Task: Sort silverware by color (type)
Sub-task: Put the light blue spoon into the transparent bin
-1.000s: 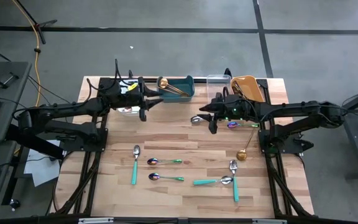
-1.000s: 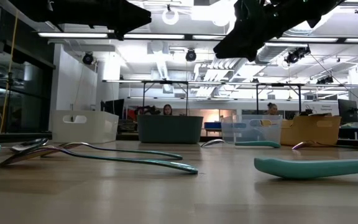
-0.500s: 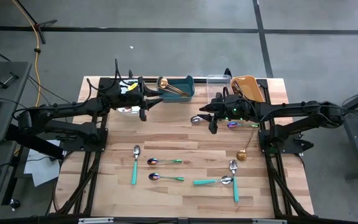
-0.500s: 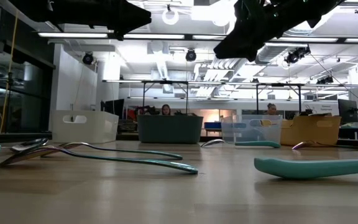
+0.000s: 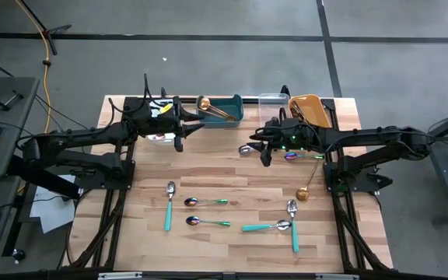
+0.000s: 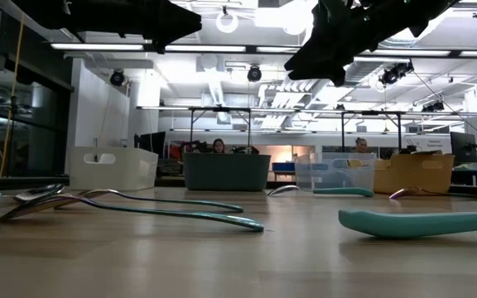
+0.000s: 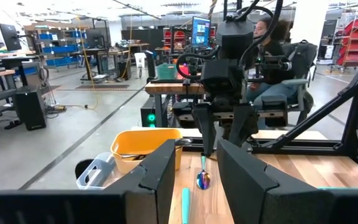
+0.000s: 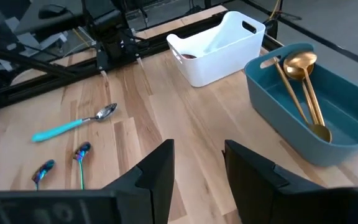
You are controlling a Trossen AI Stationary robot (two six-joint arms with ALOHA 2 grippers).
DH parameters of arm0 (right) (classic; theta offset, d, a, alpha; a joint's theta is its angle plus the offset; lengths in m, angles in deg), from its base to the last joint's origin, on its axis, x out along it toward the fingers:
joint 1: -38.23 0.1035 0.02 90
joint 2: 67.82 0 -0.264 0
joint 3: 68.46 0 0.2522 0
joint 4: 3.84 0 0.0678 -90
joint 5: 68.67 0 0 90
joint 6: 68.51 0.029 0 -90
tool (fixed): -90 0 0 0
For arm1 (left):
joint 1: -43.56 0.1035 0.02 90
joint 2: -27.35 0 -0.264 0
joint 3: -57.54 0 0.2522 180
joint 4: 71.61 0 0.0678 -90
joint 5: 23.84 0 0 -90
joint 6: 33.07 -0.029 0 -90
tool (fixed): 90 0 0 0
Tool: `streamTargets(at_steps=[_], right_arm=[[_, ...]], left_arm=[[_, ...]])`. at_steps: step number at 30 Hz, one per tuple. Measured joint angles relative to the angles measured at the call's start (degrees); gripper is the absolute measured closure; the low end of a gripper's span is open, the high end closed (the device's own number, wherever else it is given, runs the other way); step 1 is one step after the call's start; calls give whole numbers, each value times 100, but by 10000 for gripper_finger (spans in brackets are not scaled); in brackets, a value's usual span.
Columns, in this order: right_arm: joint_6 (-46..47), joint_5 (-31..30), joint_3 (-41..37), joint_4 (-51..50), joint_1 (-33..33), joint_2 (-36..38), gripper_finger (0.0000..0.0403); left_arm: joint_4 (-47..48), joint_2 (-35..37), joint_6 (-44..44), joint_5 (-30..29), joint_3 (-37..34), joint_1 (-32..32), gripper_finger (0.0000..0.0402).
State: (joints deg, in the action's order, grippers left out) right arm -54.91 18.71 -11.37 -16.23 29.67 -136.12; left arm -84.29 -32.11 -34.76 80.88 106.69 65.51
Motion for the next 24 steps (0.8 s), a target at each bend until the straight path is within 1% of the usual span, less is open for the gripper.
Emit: streamTargets(at_steps=[6,10,12,15,20,24], right_arm=[[-71,0,0,-2,0,0,267],[-442,-8,0,-1,-2,0,267],[-713,-9,0,0,-2,0,267],[-949,-11,0,0,-2,0,267],[-961,-9,0,0,-2,0,267],[-1111,-5,0,0,-2,0,267]], left_arm=[[179,-26,4,-4,0,2,289],[248,-26,4,-326,0,2,289],[245,-26,17,-393,0,4,289],[201,-26,238,-393,0,4,289],[81,-26,713,-396,0,4,289],[20,-26,763,-398,0,4,289]])
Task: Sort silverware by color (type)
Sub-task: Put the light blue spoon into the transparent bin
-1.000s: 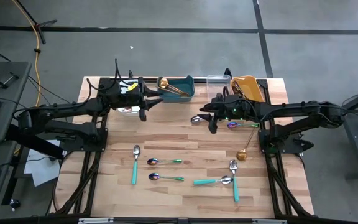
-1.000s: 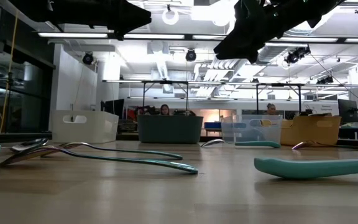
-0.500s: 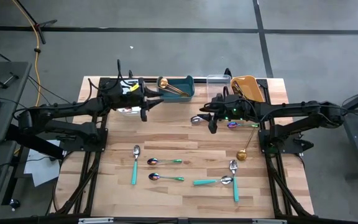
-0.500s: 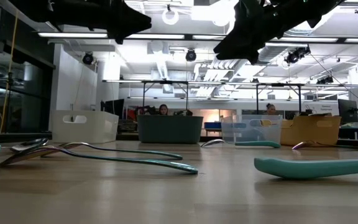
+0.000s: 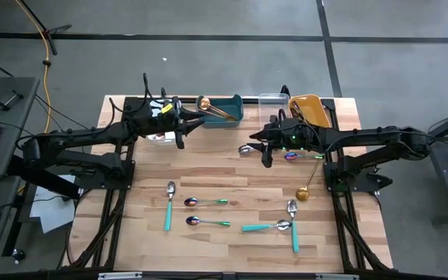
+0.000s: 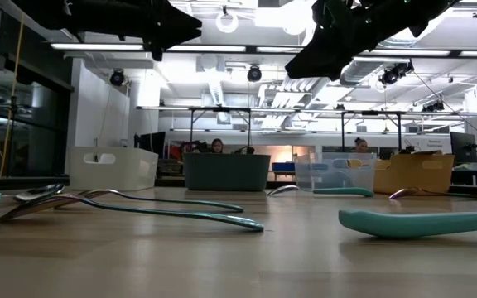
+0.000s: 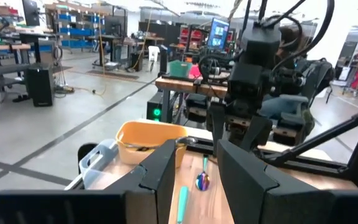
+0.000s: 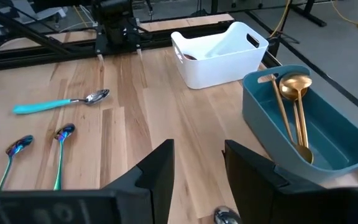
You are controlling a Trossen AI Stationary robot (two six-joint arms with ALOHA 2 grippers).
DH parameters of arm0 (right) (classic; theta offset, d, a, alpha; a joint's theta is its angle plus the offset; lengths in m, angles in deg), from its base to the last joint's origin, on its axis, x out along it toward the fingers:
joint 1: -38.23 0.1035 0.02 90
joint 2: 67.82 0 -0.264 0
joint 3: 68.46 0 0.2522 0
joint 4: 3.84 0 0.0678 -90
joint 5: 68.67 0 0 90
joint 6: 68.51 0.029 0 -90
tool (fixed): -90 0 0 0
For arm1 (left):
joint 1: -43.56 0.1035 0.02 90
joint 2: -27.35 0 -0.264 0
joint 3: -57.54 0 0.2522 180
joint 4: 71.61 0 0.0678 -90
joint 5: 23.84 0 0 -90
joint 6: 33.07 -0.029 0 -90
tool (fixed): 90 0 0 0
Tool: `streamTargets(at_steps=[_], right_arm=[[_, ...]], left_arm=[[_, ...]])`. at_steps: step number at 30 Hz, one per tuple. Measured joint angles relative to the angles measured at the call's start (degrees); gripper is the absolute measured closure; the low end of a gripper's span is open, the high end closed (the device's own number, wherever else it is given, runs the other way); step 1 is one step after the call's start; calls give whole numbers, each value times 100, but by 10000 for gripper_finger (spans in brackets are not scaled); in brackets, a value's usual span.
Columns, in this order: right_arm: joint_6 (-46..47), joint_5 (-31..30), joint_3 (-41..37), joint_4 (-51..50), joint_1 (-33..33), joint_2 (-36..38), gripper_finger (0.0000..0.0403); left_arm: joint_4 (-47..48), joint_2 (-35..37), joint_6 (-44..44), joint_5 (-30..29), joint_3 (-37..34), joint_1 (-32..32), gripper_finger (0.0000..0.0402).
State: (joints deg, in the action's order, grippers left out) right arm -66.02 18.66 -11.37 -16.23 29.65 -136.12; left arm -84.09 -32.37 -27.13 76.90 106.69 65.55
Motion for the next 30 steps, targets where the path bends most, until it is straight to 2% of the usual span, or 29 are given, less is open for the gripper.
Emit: streamTargets(at_steps=[8,17,30], right_arm=[[153,8,0,0,0,0,267],[161,8,0,11,0,0,267],[503,6,0,11,0,0,267]], left_arm=[[-73,0,11,47,0,-4,289],[-85,0,730,58,0,-4,289],[-70,0,738,70,0,-4,289]])
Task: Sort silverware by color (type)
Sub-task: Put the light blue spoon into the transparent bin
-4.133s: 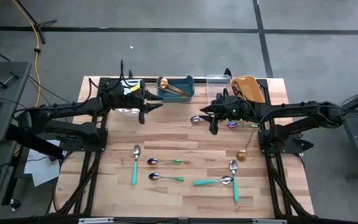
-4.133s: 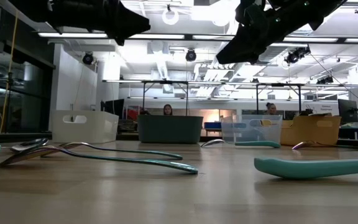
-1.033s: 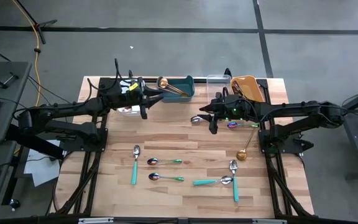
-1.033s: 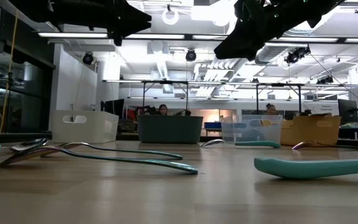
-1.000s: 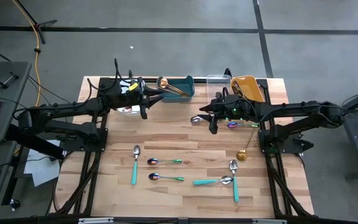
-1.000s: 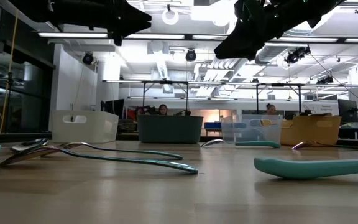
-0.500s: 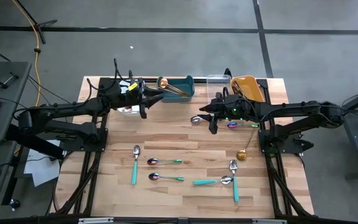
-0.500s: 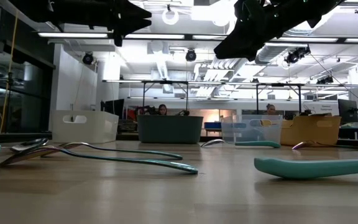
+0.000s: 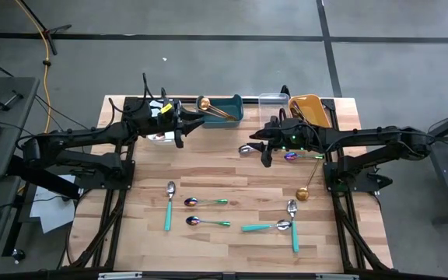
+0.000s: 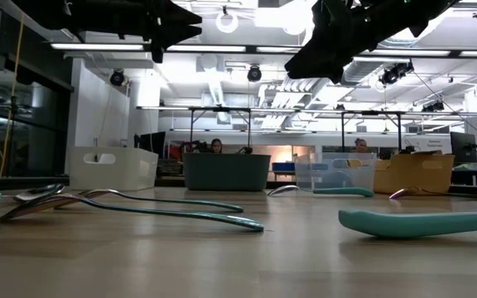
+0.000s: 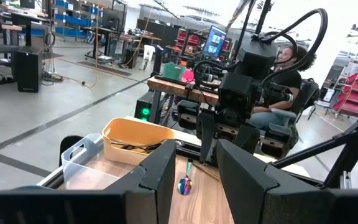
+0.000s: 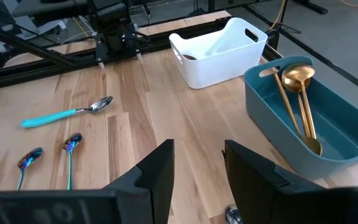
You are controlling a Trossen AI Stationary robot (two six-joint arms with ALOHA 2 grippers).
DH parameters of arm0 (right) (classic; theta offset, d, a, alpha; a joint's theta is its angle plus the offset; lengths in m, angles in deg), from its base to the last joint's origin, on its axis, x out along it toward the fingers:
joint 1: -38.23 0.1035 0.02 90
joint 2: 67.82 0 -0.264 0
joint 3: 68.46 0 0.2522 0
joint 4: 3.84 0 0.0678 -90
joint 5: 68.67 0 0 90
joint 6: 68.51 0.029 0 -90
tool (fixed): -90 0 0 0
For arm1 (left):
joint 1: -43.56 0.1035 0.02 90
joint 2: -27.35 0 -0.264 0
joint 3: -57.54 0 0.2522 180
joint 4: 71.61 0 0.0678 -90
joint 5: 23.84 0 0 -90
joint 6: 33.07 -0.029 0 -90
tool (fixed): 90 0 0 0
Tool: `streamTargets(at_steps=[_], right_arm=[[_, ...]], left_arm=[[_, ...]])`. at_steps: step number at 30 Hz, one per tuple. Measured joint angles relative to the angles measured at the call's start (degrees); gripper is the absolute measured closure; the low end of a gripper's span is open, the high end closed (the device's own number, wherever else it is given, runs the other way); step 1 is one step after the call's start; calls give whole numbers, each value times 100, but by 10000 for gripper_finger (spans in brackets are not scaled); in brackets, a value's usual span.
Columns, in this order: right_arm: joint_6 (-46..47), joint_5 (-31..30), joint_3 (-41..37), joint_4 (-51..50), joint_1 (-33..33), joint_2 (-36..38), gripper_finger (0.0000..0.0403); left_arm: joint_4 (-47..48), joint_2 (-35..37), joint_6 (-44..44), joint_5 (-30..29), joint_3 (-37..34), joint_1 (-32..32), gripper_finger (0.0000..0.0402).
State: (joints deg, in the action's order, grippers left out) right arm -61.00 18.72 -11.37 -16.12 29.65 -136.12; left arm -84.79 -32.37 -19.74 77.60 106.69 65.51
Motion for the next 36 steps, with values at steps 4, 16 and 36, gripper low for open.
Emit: streamTargets(at_steps=[4,16,36], right_arm=[[0,0,0,1,0,0,267],[0,0,1,1,0,0,267],[303,696,4,-9,2,20,267]], left_arm=[[3,0,2,-2,0,0,289],[13,0,2,-3,0,0,289],[2063,34,-1497,295,464,-64,289]])
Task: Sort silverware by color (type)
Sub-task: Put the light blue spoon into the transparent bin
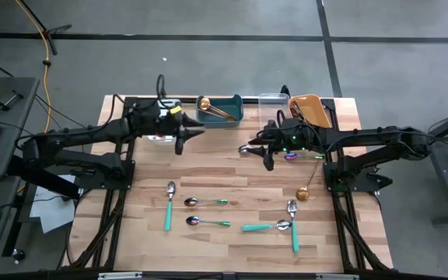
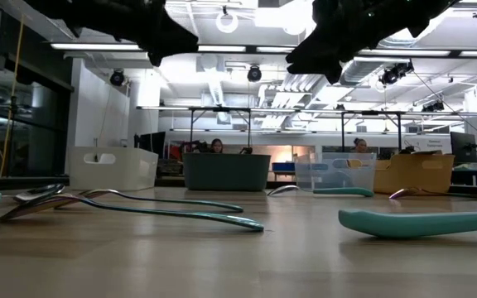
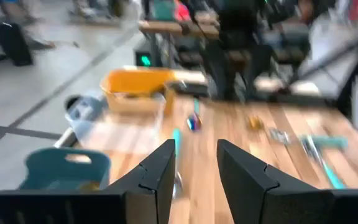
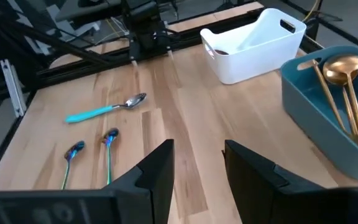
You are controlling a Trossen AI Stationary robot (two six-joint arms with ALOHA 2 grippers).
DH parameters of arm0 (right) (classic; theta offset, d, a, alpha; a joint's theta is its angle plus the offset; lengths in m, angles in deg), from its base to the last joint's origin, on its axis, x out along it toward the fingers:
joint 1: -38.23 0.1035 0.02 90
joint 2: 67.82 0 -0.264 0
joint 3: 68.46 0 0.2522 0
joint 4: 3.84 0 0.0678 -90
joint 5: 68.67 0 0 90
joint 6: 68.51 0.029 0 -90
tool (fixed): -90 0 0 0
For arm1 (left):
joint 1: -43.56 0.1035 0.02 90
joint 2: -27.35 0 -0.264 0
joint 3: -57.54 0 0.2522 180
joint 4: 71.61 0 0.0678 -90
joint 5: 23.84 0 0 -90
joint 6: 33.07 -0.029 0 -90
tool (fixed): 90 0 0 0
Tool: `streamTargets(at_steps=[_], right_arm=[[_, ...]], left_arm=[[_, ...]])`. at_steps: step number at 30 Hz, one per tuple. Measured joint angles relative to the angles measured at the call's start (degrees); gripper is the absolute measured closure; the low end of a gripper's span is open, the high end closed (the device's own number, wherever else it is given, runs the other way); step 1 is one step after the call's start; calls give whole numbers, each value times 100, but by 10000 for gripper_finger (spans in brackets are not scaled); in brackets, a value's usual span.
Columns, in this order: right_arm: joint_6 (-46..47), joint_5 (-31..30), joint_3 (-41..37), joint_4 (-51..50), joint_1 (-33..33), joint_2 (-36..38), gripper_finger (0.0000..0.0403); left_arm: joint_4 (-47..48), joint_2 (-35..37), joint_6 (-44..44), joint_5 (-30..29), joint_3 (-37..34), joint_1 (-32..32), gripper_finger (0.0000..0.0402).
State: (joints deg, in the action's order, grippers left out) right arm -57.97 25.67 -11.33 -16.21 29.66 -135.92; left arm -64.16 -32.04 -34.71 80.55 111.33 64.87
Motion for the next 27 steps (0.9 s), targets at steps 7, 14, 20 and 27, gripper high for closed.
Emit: streamTargets(at_steps=[7,14,20,27], right_arm=[[145,-1,0,2,-2,0,267],[530,-3,0,9,-2,0,267],[1044,-6,0,11,-2,0,267],[1056,-5,0,11,-2,0,267]], left_arm=[[366,-1,-195,81,87,-178,289],[340,-1,-159,85,87,-310,289],[346,-1,243,53,87,-304,289],[328,-1,609,37,87,-304,289]])
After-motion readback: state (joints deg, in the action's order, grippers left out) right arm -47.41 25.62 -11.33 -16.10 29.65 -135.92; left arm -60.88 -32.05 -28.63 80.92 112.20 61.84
